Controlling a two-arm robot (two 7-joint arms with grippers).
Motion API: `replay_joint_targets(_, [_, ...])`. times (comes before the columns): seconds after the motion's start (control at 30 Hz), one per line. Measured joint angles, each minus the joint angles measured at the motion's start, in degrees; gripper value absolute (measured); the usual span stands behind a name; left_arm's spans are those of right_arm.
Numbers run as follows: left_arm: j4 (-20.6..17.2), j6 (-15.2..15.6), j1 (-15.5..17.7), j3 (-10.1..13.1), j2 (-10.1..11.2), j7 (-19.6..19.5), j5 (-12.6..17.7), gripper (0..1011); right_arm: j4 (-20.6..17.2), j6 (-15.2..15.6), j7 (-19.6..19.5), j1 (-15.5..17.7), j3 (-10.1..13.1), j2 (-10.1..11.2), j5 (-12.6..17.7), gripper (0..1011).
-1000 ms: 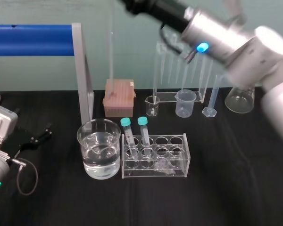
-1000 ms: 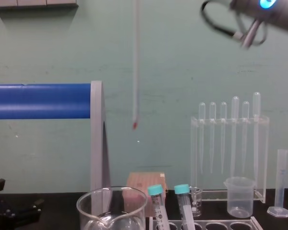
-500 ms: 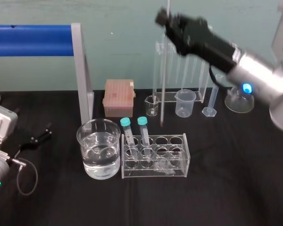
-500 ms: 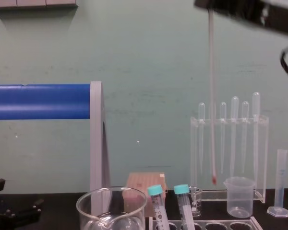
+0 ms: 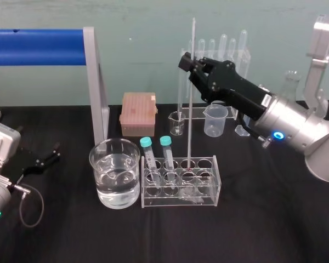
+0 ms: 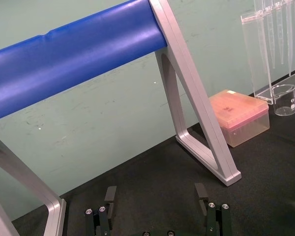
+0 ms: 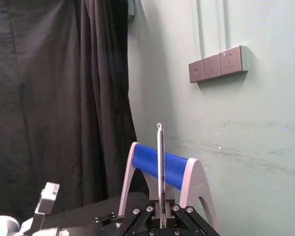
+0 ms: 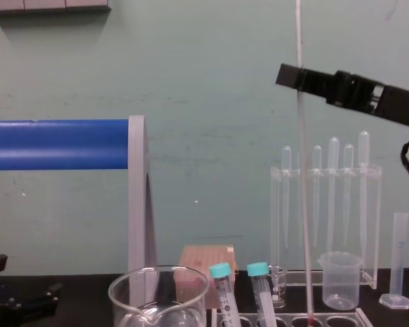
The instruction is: Hold the thermometer with one hand and immerse one end into the beaker, then reinsert it into the test tube rack.
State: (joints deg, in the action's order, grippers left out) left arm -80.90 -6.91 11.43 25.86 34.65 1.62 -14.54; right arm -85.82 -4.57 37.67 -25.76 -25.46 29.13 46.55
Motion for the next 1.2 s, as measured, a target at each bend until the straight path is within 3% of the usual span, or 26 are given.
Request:
replay_joint_targets(0.57, [0.0,0.0,0.0,0.0,0.0,0.0,-0.01,1008,7.41,1.36,0.24,-2.19,-3.78,-3.23,-5.66,57])
replay_joint_targets(1.2, [0.0,0.0,0.0,0.0,0.0,0.0,0.0,1008,10.78,2.25,0.3,-2.63,-4.59,-5.1,-8.22,57])
